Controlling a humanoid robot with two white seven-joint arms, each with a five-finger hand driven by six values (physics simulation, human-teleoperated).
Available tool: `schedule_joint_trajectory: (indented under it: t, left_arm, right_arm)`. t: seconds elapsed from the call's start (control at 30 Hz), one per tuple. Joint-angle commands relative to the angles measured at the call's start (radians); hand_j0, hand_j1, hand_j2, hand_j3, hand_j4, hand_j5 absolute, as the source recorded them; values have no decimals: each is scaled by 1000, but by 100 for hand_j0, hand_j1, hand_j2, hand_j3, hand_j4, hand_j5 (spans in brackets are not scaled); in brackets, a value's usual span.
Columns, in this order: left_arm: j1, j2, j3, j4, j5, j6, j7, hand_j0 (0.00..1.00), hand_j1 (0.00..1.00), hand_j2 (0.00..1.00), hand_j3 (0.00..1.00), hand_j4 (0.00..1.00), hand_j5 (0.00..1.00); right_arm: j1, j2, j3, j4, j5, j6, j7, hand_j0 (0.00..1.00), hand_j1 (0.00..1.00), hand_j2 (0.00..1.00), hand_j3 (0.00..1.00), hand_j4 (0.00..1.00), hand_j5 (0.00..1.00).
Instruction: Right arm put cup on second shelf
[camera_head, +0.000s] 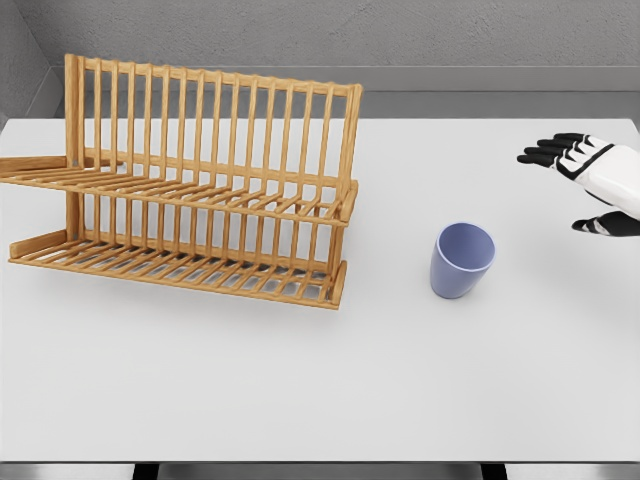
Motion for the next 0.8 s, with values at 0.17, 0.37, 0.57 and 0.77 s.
schedule_joint_trajectory:
  t: [0.17,0.37,0.57,0.77]
  left_arm:
    - [0,0,0,0,0,0,0,100,100,100,100,100,100]
    - [0,0,0,0,0,0,0,100,100,100,100,100,100]
    - [0,0,0,-1,0,0,0,100,100,100,100,100,100]
    - [0,0,0,-1,0,0,0,100,100,100,100,100,100]
  right_arm:
    - [-11,-8,4,-66,-11,4,105,100,100,100,100,100,100]
    - [-173,72,103,-102,-11,2,432,100,100,100,100,100,100]
    - [-178,50,124,-150,-11,2,440,100,100,100,100,100,100]
    - [-264,69,167,-150,-11,5,507,100,100,100,100,100,100]
